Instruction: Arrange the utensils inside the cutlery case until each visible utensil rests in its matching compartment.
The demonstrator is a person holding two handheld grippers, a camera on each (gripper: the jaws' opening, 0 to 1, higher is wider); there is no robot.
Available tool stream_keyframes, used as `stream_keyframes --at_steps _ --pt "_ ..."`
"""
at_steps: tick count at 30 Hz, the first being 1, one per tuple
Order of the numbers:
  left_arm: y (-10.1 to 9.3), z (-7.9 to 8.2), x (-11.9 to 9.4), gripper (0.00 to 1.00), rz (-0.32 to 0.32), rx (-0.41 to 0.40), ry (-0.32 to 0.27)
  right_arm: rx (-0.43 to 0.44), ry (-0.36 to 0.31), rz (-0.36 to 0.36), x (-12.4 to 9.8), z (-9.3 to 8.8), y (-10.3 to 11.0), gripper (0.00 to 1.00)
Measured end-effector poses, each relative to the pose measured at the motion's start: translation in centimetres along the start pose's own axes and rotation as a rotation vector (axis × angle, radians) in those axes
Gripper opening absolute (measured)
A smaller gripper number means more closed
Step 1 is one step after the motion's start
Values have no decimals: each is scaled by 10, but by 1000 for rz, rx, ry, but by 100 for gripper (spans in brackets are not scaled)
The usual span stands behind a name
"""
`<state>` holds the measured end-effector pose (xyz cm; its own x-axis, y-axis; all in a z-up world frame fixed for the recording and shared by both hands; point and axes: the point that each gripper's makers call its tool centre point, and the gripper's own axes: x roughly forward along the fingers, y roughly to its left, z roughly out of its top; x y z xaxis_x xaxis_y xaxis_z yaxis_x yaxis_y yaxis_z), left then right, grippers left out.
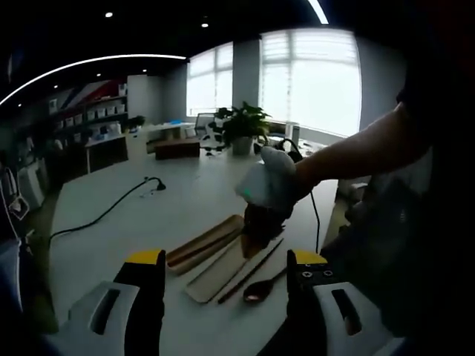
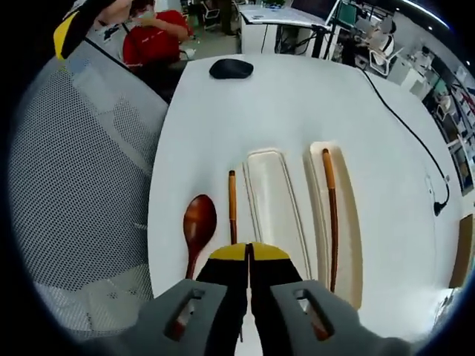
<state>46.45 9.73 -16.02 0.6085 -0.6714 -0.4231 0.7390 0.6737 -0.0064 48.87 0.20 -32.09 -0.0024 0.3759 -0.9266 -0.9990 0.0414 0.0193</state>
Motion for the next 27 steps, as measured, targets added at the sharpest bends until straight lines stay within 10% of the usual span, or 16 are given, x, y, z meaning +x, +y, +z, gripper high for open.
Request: stream_keyframes --at_steps 27 --pt "1 -1 1 68 1 -2 7 -13 56 27 18 -17 10 4"
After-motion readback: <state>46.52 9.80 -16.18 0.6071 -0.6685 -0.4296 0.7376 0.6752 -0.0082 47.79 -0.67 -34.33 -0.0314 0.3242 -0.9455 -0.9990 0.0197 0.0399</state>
